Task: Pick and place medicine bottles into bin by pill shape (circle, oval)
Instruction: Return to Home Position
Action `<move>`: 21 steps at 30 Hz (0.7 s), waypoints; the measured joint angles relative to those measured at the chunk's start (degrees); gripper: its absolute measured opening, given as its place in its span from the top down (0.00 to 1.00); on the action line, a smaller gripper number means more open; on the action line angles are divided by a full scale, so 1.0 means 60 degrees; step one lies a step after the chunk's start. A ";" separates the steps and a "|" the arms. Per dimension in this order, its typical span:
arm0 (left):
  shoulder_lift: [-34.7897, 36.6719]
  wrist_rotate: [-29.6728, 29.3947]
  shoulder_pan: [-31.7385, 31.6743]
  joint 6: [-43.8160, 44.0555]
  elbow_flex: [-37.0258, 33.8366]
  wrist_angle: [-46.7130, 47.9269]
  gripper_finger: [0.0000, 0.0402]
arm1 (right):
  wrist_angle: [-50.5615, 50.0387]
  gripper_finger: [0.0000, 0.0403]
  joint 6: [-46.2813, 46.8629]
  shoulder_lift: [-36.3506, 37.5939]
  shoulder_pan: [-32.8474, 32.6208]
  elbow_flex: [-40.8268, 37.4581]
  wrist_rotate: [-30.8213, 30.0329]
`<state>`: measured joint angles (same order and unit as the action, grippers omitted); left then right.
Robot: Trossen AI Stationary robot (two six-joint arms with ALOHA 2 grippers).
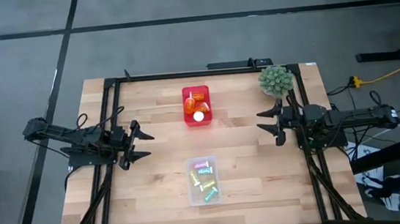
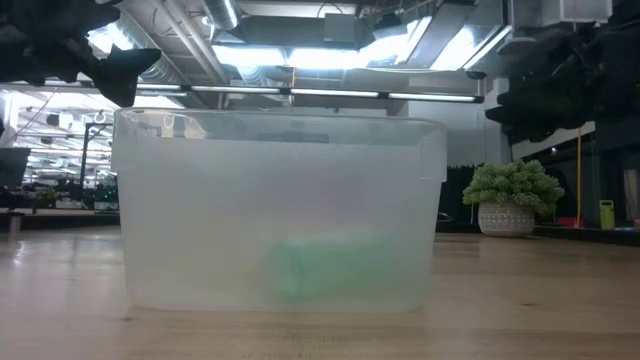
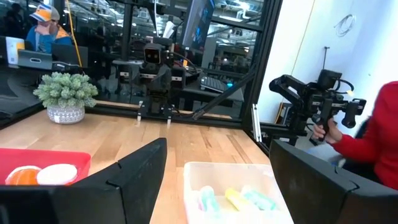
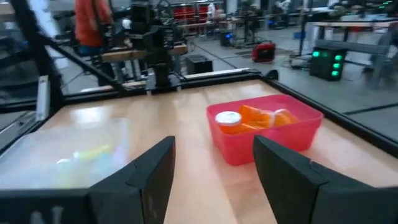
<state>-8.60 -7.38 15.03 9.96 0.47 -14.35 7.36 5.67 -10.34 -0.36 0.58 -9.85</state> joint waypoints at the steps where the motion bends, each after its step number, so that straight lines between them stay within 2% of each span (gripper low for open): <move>1: 0.0000 0.0000 0.0000 -0.0002 0.0000 0.0002 0.31 | -0.0078 0.46 -0.0018 0.0054 0.0001 0.0000 0.0119; 8: 0.0000 0.0000 0.0000 -0.0002 0.0000 0.0011 0.31 | -0.0938 0.46 -0.0736 0.0573 0.0000 0.0087 0.1594; 21: 0.0000 -0.0001 0.0000 -0.0004 0.0000 0.0029 0.31 | -0.0497 0.46 -0.1248 0.0734 0.0000 0.0106 0.1335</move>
<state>-8.60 -7.38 15.03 9.93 0.47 -14.17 4.38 -1.83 -5.93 -0.36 1.21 -1.84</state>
